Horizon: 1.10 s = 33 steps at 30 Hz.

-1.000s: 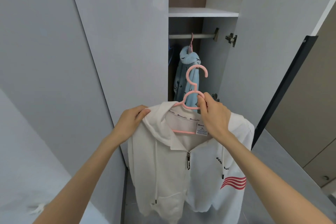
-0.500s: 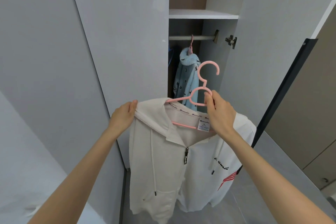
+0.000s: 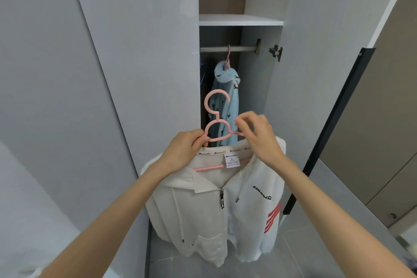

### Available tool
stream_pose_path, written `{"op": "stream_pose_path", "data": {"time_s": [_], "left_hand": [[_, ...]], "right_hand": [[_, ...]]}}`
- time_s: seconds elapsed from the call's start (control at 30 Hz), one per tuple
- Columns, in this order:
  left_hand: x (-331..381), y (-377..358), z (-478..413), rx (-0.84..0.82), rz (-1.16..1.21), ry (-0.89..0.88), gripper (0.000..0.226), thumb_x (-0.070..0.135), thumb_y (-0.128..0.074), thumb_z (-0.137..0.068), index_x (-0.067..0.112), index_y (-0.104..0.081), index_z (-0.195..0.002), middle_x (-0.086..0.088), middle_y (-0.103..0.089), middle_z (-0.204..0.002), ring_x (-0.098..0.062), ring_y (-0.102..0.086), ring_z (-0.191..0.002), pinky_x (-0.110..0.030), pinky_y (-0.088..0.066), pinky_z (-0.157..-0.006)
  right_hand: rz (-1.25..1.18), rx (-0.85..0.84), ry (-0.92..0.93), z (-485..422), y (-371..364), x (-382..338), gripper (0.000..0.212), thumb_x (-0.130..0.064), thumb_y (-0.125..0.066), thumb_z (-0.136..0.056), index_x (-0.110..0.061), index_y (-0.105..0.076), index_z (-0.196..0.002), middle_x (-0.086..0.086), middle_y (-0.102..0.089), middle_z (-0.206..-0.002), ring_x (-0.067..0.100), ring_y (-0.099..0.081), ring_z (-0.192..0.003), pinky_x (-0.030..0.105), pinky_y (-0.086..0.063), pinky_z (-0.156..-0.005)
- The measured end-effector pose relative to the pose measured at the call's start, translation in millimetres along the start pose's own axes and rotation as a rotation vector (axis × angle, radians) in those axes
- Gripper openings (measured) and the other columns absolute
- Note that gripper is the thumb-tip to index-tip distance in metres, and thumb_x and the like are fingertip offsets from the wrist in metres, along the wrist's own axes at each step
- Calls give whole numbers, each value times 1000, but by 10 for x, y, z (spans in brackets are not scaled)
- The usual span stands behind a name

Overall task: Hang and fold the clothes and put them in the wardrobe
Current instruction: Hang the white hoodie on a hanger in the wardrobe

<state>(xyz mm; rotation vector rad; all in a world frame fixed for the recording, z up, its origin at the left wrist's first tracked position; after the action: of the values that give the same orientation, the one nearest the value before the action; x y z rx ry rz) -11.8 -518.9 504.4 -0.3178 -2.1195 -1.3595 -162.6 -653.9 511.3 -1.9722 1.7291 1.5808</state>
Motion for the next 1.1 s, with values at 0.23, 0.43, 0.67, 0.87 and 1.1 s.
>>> {"op": "stream_pose_path", "data": {"time_s": [0.23,0.43,0.67,0.87,1.1], "left_hand": [[-83,-7,22,92,14,102,31,27,-47,-98,16,-61,-74,4,-51,-51,-9,-47,-46,-18,-34,-53],[-112,89,52,121,39,115,31,29,-47,-97,21,-60,-70,0,-52,-55,-16,-50,-49,-29,-40,-60],[-104,141,177,144,103,126,31,29,-48,-97,19,-60,-70,10,-50,-48,-10,-46,-44,-25,-38,-56],[-163,222,277,163,173,126,31,28,-48,-97,17,-61,-71,2,-50,-56,-9,-45,-42,-25,-38,-55],[-213,255,355,150,220,140,31,28,-49,-97,19,-61,-70,7,-53,-60,-7,-47,-48,-19,-38,-52]], "right_hand": [[-179,293,-564,243,81,848,21,-23,-43,-95,-12,-46,-78,5,-46,-78,21,-43,-77,28,-38,-66],[-514,119,-718,224,-61,786,31,-32,-41,-101,-4,-56,-101,6,-61,-88,19,-59,-74,27,-53,-73],[-530,279,-709,86,-211,697,26,-21,-64,-87,-17,-39,-85,10,-60,-86,23,-63,-79,31,-57,-66],[-575,143,-808,2,-295,589,24,-25,-64,-89,-8,-56,-74,8,-63,-80,22,-62,-67,31,-59,-70],[-536,146,-764,-76,-415,469,18,-14,-61,-90,-8,-55,-74,13,-67,-86,26,-67,-75,36,-60,-71]]}}
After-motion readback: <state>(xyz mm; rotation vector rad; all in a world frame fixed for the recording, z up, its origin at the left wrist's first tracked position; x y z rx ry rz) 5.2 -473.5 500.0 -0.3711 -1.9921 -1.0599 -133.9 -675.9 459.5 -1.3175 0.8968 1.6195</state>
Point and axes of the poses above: each hand's wrist, its own z-axis away from the middle knuckle, its own y-axis out of the back of the hand, x = y × z, the point moved 2 cm from there along -z, towards the middle knuckle
